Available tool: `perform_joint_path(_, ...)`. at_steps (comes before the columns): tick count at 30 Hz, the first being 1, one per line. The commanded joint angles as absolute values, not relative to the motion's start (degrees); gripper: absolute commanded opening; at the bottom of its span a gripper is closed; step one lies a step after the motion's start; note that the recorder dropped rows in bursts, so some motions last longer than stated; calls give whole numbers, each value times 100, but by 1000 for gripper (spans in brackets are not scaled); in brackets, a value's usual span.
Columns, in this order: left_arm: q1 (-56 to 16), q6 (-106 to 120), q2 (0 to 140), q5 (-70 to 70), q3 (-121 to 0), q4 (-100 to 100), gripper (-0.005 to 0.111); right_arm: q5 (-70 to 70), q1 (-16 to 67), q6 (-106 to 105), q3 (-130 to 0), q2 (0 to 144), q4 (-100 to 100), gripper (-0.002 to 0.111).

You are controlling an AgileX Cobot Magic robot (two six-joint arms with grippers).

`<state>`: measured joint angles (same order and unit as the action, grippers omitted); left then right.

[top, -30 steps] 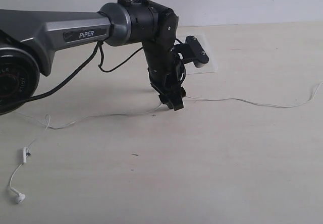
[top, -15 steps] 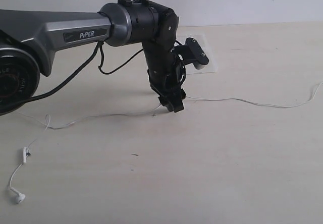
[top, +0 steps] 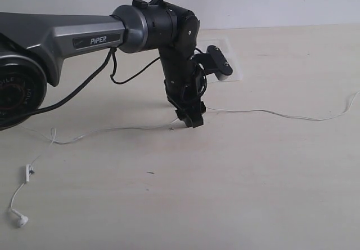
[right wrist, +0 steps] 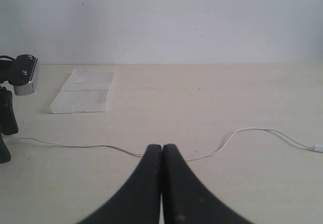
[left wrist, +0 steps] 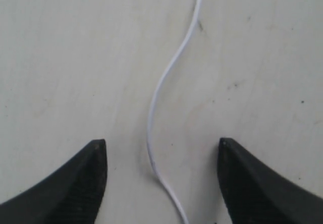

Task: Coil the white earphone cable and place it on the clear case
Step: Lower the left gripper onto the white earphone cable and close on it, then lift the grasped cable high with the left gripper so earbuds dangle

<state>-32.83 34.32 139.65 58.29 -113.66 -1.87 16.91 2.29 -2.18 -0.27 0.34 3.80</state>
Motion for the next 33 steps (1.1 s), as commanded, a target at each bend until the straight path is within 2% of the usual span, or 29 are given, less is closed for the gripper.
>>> perform_joint_path(1, -3260, 3516, 14052, 5795, -11363, -237, 56, 1636, 198, -218, 0, 0, 358, 0)
perform_joint_path(11, -3260, 3524, 14065, 5795, -11363, -266, 0, 1636, 198, -218, 0, 0, 358, 0)
perform_joint_path(21, -3260, 3273, 13763, 5642, -11363, -331, 0, 1636, 198, -218, 0, 0, 358, 0)
perform_joint_path(33, -3260, 2717, 12100, 6008, -11363, -331, 0, 1636, 198, -218, 0, 0, 358, 0)
